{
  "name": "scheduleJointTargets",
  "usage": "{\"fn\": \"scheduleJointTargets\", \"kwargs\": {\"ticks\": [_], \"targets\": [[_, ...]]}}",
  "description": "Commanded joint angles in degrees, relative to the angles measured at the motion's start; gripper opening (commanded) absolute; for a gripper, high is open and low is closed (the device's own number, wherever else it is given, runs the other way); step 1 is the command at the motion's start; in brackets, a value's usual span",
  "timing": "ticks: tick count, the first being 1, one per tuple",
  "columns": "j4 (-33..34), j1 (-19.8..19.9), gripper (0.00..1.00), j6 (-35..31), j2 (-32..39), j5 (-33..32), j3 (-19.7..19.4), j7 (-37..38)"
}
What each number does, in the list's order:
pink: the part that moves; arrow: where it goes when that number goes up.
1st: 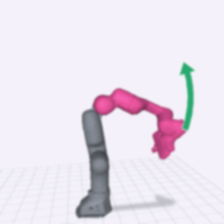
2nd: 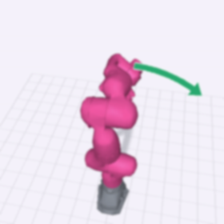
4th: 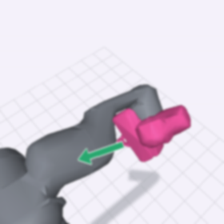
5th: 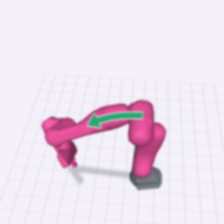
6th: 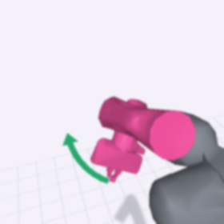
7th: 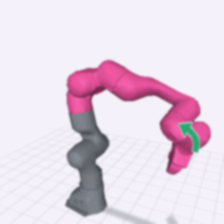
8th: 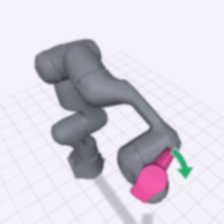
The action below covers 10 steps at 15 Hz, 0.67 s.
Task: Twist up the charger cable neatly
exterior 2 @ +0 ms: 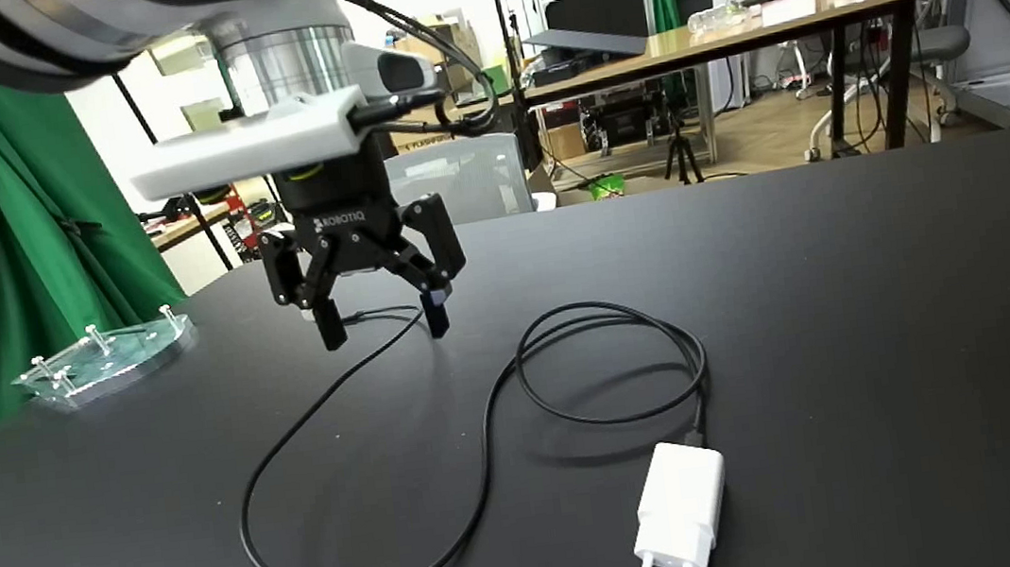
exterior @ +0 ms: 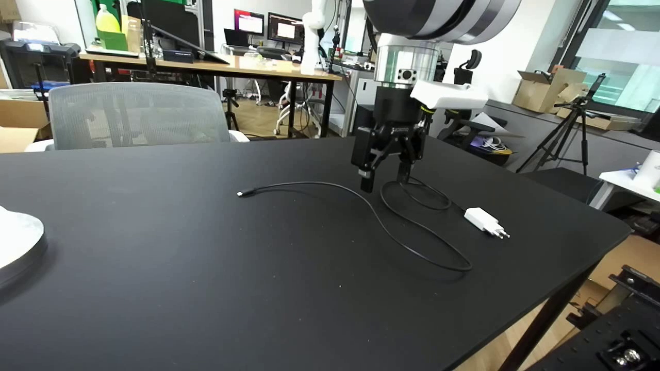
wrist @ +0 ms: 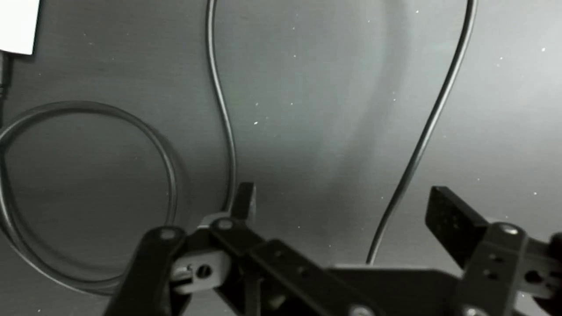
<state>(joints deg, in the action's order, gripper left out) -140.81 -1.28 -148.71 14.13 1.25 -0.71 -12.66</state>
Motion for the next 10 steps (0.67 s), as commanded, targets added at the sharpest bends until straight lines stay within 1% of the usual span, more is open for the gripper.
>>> {"fn": "scheduleJointTargets", "kwargs": {"ticks": [1, 5, 10], "targets": [[0.1, 1.1, 1.0, 0.1, -0.1, -0.5, 1.1, 0.4], [1.8, 0.5, 1.0, 0.7, 1.6, -1.1, 1.0, 2.5], [5.3, -0.8, 1.0, -0.9, 6.3, -4.6, 0.4, 5.1]]}}
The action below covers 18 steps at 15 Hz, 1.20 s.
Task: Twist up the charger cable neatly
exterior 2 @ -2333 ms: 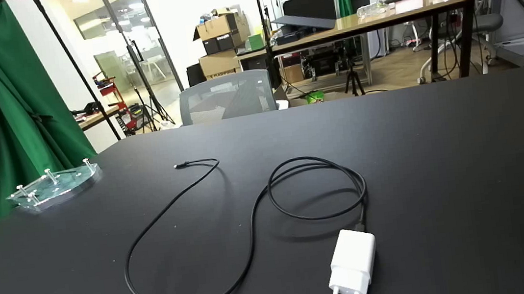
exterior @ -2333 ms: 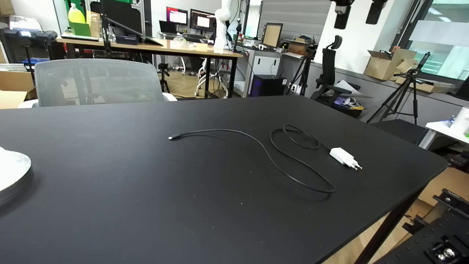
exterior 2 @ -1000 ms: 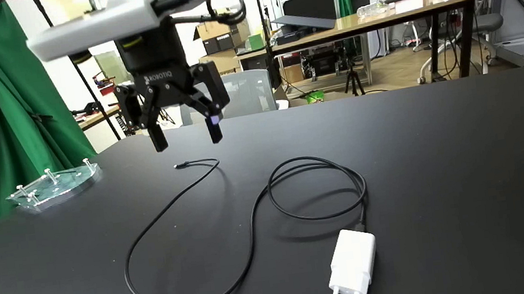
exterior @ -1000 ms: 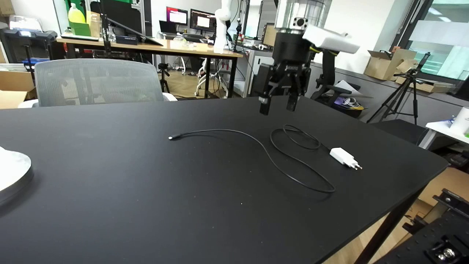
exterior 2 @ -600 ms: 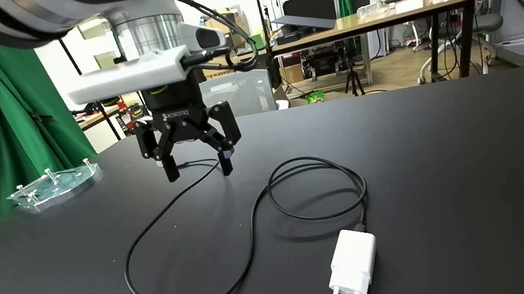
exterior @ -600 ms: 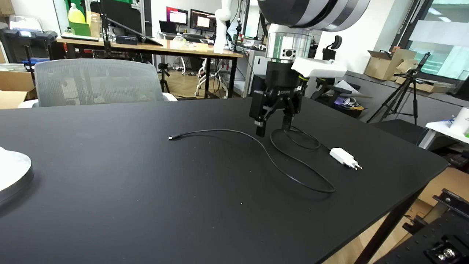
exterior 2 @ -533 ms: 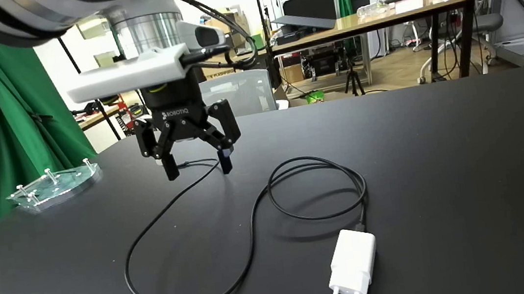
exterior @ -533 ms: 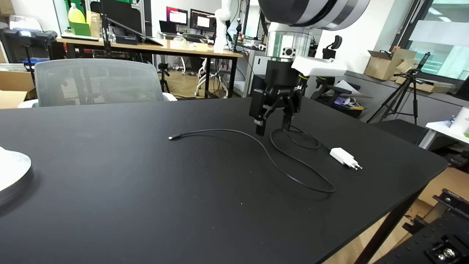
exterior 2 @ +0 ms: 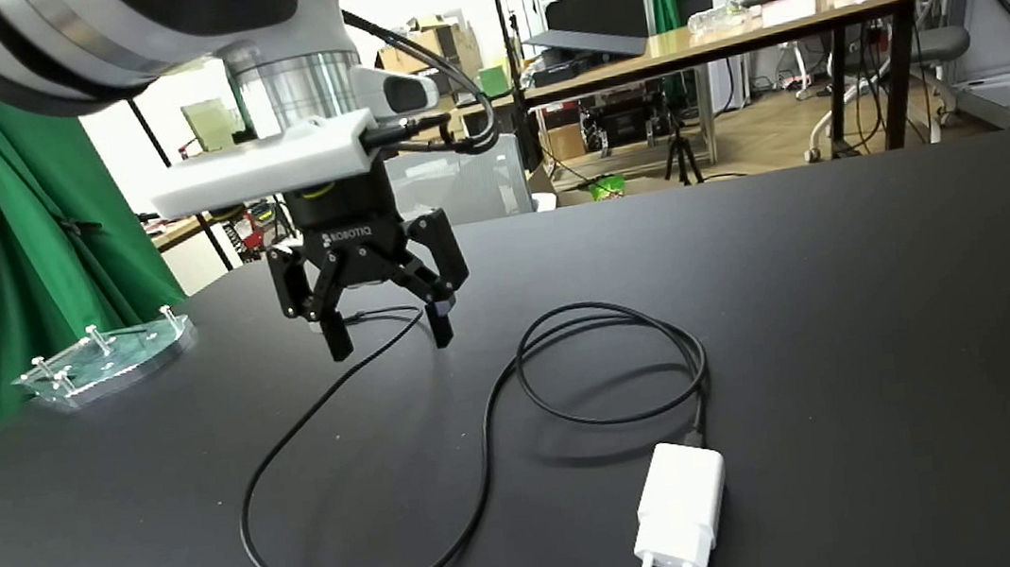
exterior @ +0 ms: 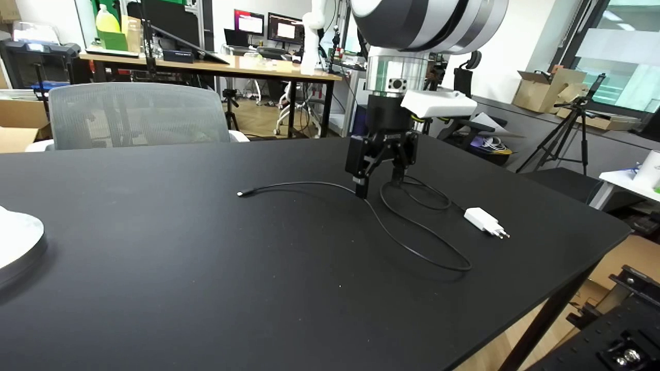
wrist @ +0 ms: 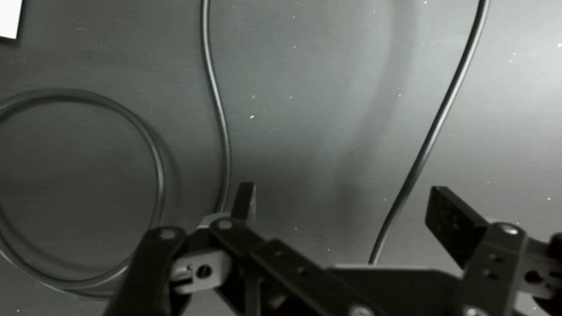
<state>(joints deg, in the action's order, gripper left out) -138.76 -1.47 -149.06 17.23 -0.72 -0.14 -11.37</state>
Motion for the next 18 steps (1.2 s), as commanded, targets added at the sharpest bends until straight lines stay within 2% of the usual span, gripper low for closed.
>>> {"fn": "scheduleJointTargets", "kwargs": {"ticks": [1, 2, 3, 4, 7, 13, 15, 18], "targets": [[4.2, -0.9, 1.0, -0.6, 4.0, -3.5, -0.2, 4.1], [5.0, -1.0, 0.75, -0.7, 4.8, -4.0, -0.2, 4.4], [5.8, -1.1, 0.75, -0.6, 5.6, -4.4, -0.2, 4.6], [6.6, -1.3, 0.68, -0.6, 6.3, -4.8, -0.2, 4.9], [9.3, -1.8, 0.45, -0.2, 8.5, -4.6, 0.4, 5.4], [11.9, -3.0, 0.05, -0.1, 9.9, -4.7, 0.9, 5.8], [11.6, -3.3, 0.0, 0.0, 9.4, -5.1, 0.9, 6.0], [11.0, -3.5, 0.02, 2.8, 7.8, -3.9, 1.5, 7.0]]}}
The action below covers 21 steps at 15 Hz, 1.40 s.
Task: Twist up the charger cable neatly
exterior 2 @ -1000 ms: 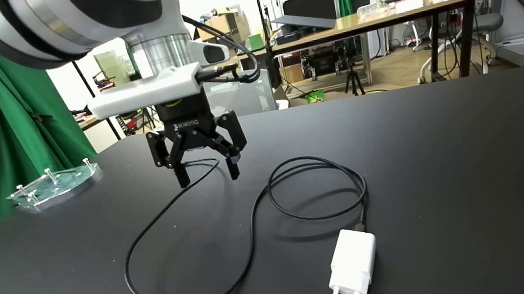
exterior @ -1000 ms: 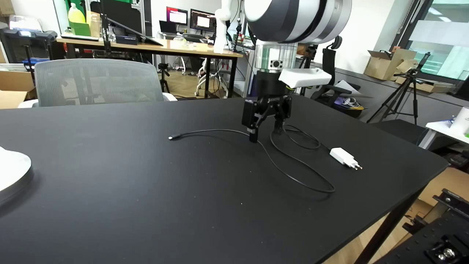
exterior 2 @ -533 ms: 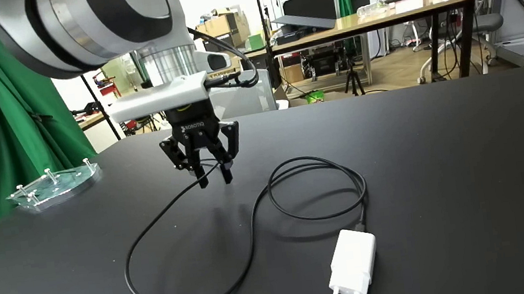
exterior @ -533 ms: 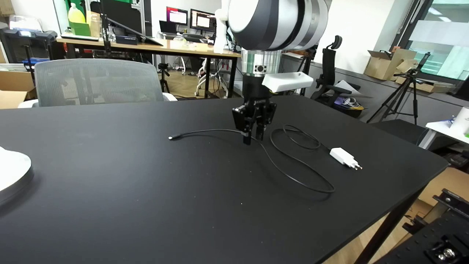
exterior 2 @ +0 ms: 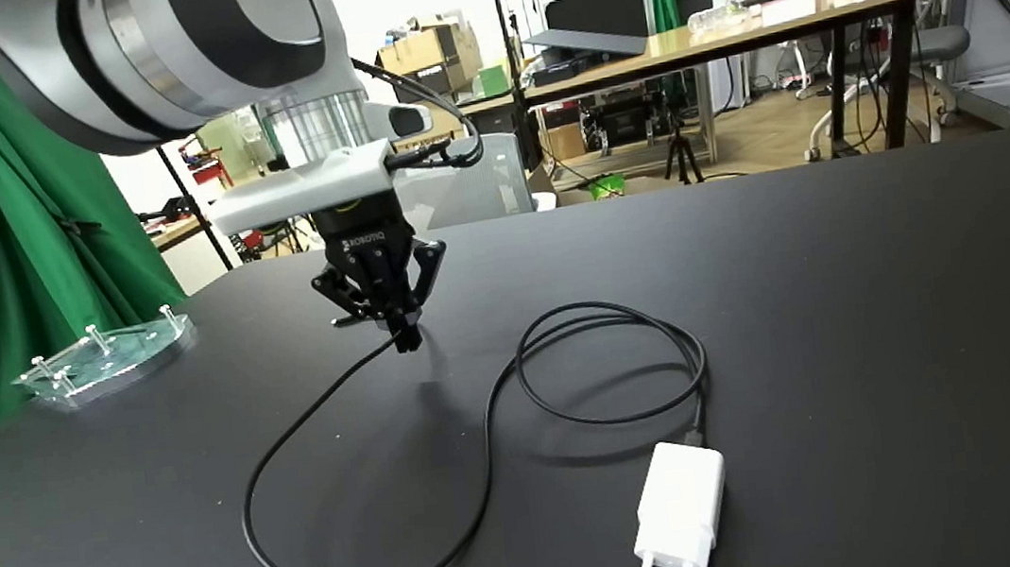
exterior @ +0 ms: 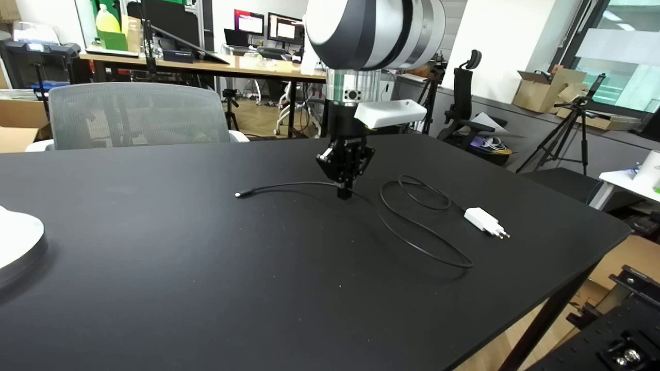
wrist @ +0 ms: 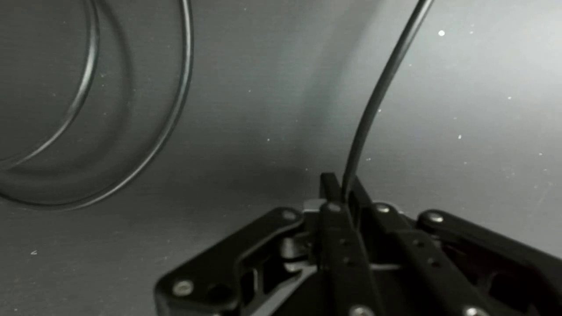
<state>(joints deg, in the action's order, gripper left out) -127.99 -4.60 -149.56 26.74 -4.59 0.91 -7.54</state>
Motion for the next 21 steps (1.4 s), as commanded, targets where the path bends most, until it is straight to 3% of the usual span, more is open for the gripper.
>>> {"fn": "scheduleJointTargets", "kwargs": {"ticks": [1, 6, 9, 14, 18, 20, 21], "targets": [[-0.2, -0.3, 0.02, 4.9, -2.5, 0.6, 1.0, 3.4], [-5.1, -2.5, 0.02, 9.0, -10.5, 1.4, 0.5, 12.8], [-11.3, -3.4, 0.02, 7.3, -18.3, -0.7, -1.2, 21.4], [-23.1, 0.3, 0.02, 5.5, -31.8, -2.1, -2.7, 30.3], [-32.5, 6.2, 0.02, 1.6, -40.6, 1.0, -3.8, 30.5], [-35.3, 9.4, 0.02, -1.2, -42.7, 3.3, -5.1, 29.0], [-31.3, 10.7, 0.02, -1.3, -39.6, 5.0, -5.8, 28.3]]}}
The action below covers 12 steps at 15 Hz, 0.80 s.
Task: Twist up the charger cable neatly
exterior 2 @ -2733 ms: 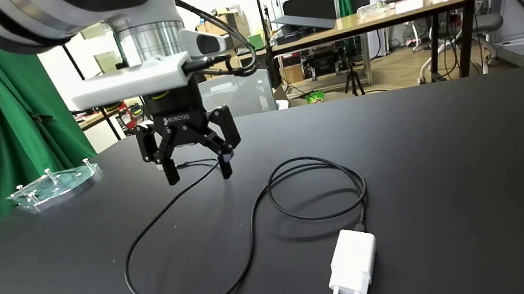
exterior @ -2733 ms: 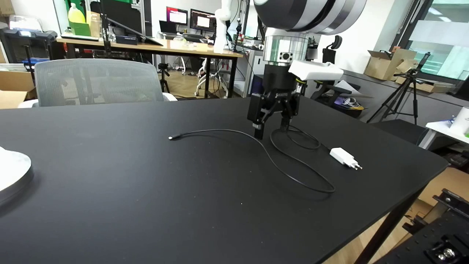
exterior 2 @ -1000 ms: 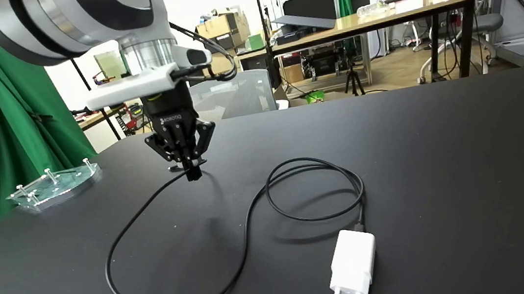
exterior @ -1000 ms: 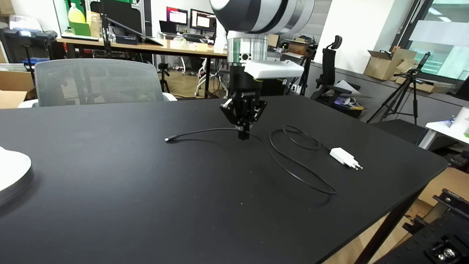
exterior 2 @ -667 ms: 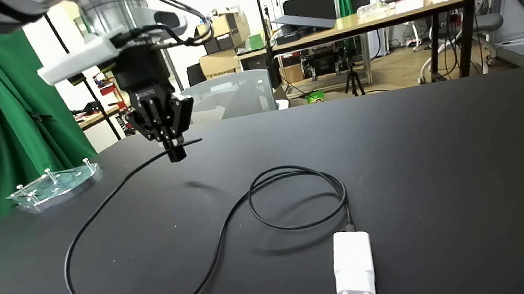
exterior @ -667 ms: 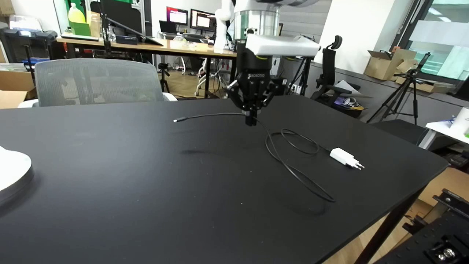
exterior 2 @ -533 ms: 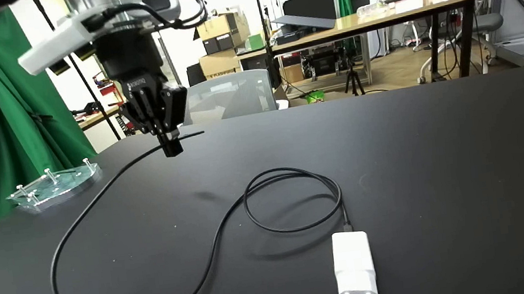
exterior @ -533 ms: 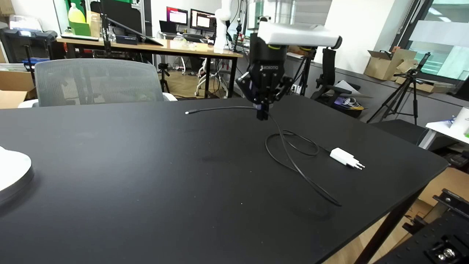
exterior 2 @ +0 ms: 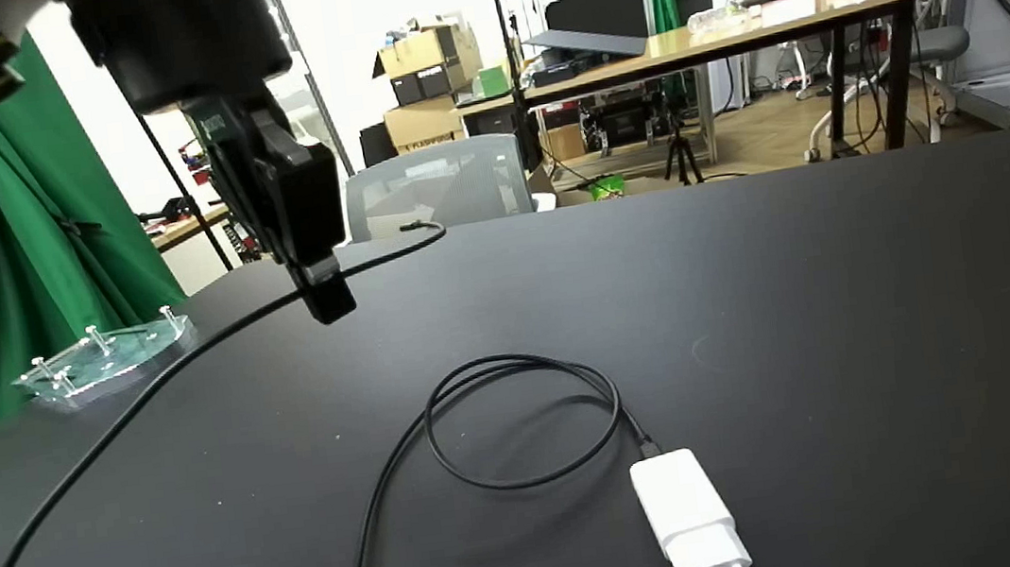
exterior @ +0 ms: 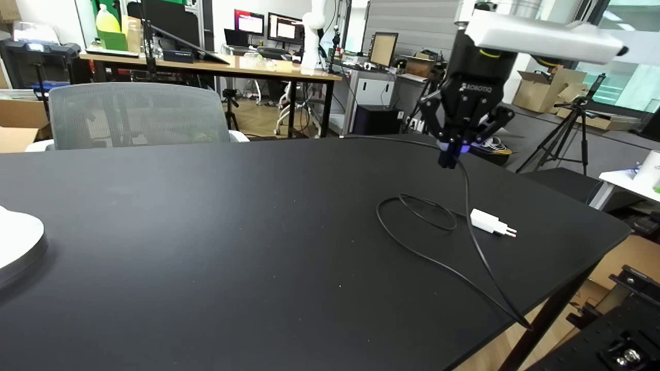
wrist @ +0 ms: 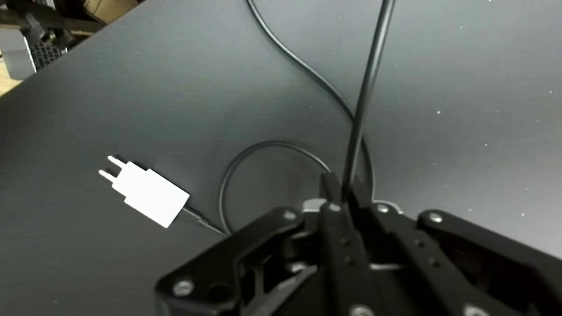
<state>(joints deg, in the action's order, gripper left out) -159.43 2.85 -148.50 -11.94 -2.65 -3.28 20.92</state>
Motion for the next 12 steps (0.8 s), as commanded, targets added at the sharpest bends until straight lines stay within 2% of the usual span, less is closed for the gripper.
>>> {"fn": "scheduleJointTargets", "kwargs": {"ticks": [1, 4, 8, 12], "targets": [[-0.8, 4.6, 0.02, -4.4, -1.1, 4.5, -2.7, -0.9], [-0.5, 6.9, 0.02, -10.2, 1.4, 11.0, -5.7, -2.6], [-0.5, 6.7, 0.02, -16.3, 5.6, 20.6, -8.1, -4.4], [2.8, 4.7, 0.02, -13.7, 11.0, 34.9, -10.0, -12.5]]}}
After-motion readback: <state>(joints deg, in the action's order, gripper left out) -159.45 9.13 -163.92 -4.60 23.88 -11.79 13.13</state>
